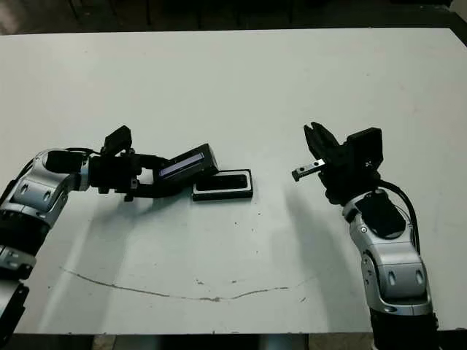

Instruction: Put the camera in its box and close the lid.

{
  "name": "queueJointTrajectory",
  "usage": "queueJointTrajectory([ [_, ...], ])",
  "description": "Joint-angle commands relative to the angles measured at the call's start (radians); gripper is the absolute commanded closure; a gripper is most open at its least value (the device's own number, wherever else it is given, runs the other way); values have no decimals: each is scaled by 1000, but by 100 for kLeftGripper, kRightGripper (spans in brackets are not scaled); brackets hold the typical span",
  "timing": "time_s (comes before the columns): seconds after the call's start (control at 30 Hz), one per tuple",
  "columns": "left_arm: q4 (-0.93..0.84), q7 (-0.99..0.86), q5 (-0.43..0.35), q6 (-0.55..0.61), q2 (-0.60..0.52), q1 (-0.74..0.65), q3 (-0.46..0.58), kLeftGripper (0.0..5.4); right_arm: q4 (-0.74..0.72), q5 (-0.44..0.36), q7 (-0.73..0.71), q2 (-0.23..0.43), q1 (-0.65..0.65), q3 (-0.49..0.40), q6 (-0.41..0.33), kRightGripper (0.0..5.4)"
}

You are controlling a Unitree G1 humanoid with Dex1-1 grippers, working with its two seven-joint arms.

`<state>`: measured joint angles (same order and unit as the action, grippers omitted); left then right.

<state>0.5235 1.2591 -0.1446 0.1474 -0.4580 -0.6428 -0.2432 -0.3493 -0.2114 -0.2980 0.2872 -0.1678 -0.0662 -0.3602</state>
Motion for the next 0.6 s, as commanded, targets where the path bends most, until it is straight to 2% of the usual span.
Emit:
queueJointTrajectory([
  [0.03,34,42,25,15,1,0,-34,264,-6,-7,4,1,7,-5,-23,540],
  [0.27,27,131,-1,36,-14,-1,-34,264,-8,-6,9,-1,12,-7,-23,540],
  [0.6,-26,128,-3,67,9,18,-49,264,-12,-9,6,-1,17,-6,-23,540],
])
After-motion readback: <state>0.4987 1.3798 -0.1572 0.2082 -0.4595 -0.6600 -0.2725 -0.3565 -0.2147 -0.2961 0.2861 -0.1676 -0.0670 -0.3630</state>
